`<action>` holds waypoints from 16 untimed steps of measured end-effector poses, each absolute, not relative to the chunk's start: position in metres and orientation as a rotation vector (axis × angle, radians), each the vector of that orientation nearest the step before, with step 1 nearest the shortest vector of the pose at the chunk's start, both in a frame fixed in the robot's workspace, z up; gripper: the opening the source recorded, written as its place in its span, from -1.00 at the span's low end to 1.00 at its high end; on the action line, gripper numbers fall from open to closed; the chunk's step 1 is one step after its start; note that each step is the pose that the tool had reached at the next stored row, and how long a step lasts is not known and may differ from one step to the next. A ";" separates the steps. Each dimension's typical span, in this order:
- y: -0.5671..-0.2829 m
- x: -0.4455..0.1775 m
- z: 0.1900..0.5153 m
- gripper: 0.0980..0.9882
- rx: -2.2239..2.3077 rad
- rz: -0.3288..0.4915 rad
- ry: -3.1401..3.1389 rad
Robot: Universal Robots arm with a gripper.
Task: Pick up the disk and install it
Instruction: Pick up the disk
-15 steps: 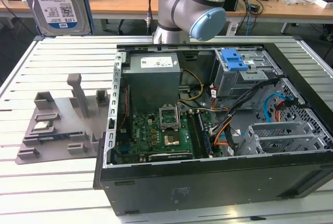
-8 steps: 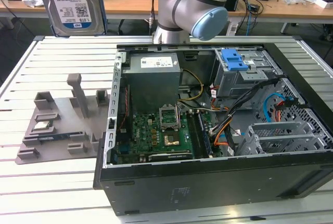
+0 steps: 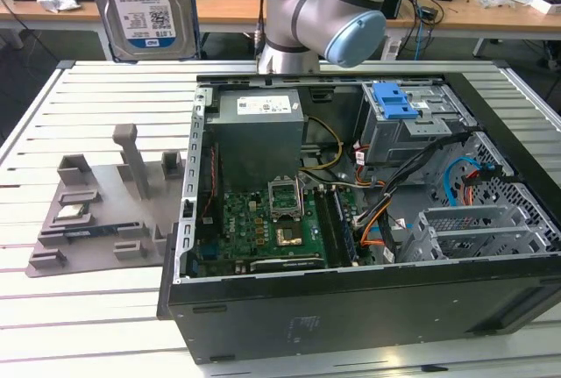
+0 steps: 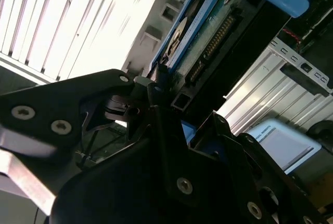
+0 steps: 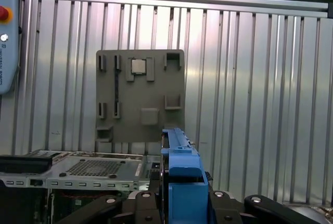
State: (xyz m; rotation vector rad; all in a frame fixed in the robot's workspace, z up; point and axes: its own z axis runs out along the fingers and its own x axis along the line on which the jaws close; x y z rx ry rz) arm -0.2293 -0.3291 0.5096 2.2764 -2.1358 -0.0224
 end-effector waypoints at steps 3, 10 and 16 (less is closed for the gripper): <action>-0.329 -0.220 0.510 -0.40 2.276 -0.022 -2.136; -0.329 -0.197 0.510 -0.40 2.276 -0.023 -2.135; -0.329 -0.176 0.510 -0.40 2.276 -0.023 -2.135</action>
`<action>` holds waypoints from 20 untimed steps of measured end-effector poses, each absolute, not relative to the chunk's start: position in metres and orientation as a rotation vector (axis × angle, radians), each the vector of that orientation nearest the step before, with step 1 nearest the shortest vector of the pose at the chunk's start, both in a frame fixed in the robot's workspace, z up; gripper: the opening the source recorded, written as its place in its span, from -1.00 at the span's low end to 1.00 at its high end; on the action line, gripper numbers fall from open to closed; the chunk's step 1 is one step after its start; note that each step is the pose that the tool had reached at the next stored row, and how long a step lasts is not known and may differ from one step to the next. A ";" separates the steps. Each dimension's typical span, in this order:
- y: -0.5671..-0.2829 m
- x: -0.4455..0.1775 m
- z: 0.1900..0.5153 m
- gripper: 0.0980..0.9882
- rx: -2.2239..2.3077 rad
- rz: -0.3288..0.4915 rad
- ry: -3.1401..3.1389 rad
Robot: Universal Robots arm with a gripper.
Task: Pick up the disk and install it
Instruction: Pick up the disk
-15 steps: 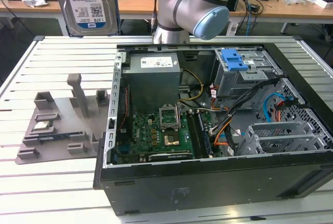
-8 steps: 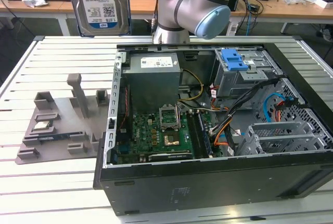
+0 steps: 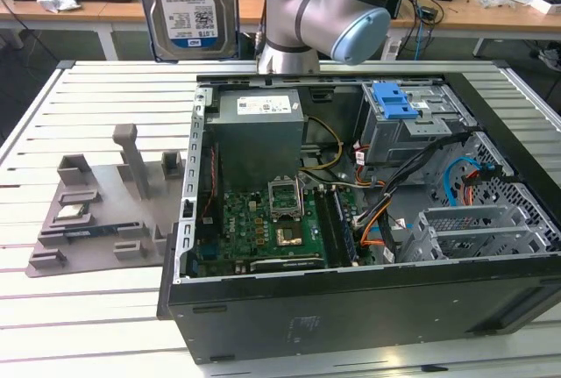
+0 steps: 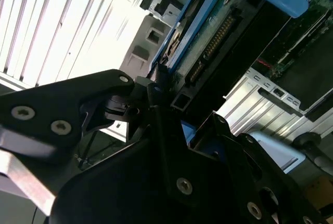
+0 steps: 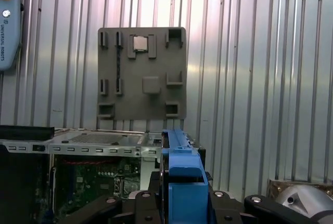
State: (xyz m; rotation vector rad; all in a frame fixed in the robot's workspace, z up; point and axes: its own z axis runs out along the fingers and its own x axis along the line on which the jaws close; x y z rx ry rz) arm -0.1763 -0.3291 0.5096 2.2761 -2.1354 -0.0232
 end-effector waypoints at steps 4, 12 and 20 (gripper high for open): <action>-0.329 -0.163 0.510 -0.40 2.276 -0.023 -2.135; -0.329 -0.142 0.510 -0.40 2.276 -0.023 -2.135; -0.329 -0.116 0.510 -0.40 2.276 -0.024 -2.135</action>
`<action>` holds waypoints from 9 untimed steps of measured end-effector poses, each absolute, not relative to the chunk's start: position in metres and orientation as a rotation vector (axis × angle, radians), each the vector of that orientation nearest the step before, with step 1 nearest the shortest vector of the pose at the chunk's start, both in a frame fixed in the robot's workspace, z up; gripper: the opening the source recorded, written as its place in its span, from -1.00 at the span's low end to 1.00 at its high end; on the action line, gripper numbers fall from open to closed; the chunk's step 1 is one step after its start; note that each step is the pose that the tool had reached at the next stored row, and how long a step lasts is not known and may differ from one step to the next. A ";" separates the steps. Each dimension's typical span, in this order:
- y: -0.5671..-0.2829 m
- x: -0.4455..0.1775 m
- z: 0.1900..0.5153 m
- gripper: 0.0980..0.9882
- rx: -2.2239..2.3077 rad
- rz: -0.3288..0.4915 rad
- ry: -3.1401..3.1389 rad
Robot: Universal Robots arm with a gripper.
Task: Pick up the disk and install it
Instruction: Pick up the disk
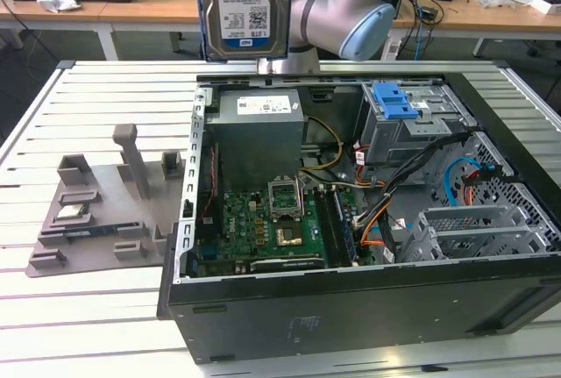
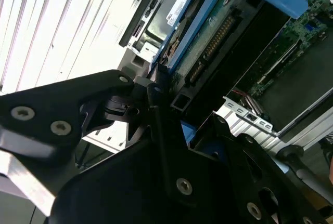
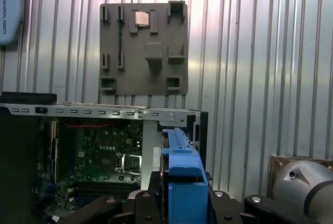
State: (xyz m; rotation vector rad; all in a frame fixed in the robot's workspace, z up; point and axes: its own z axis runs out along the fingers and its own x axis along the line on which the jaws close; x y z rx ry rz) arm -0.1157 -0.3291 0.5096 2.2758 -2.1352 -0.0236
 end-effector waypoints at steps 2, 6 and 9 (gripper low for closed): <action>-0.329 -0.109 0.510 -0.40 2.276 -0.024 -2.135; -0.329 -0.094 0.510 -0.40 2.276 -0.024 -2.135; -0.329 -0.086 0.509 -0.40 2.275 -0.025 -2.135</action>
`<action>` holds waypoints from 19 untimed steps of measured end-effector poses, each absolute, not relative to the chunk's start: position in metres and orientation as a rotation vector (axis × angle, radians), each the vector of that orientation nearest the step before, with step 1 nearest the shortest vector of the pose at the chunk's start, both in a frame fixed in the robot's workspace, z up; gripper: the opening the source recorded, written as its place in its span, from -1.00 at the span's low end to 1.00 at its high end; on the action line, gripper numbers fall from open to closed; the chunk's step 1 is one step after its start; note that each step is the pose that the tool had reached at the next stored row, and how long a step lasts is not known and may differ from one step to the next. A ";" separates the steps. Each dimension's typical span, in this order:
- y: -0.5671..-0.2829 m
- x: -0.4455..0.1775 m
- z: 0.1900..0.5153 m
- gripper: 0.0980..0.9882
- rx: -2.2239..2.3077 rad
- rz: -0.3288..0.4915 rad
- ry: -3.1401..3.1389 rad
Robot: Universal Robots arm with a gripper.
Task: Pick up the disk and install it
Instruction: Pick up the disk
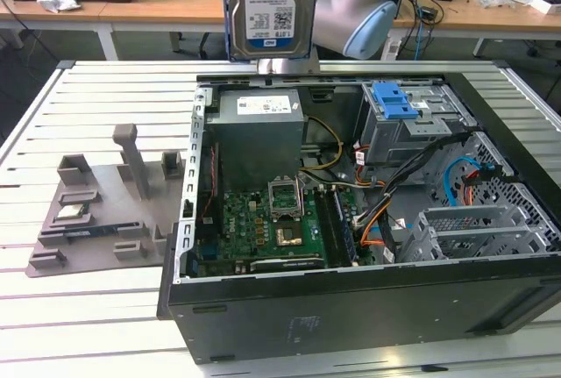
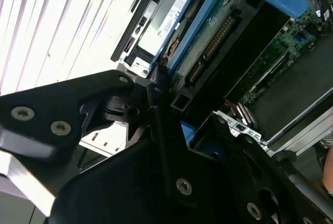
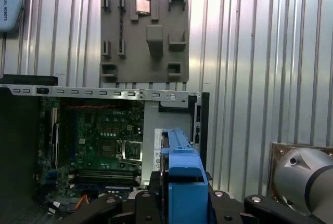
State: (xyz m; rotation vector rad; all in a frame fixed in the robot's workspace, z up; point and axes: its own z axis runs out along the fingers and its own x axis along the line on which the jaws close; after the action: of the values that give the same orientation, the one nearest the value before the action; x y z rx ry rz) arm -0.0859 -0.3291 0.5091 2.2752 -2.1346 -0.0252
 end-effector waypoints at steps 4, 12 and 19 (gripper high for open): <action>-0.329 -0.077 0.508 -0.40 2.275 -0.026 -2.135; -0.329 -0.067 0.505 -0.40 2.275 -0.026 -2.134; -0.329 -0.067 0.504 -0.40 2.275 -0.025 -2.134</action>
State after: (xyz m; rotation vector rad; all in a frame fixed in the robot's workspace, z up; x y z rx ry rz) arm -0.0670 -0.3291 0.5044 2.2748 -2.1343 -0.0255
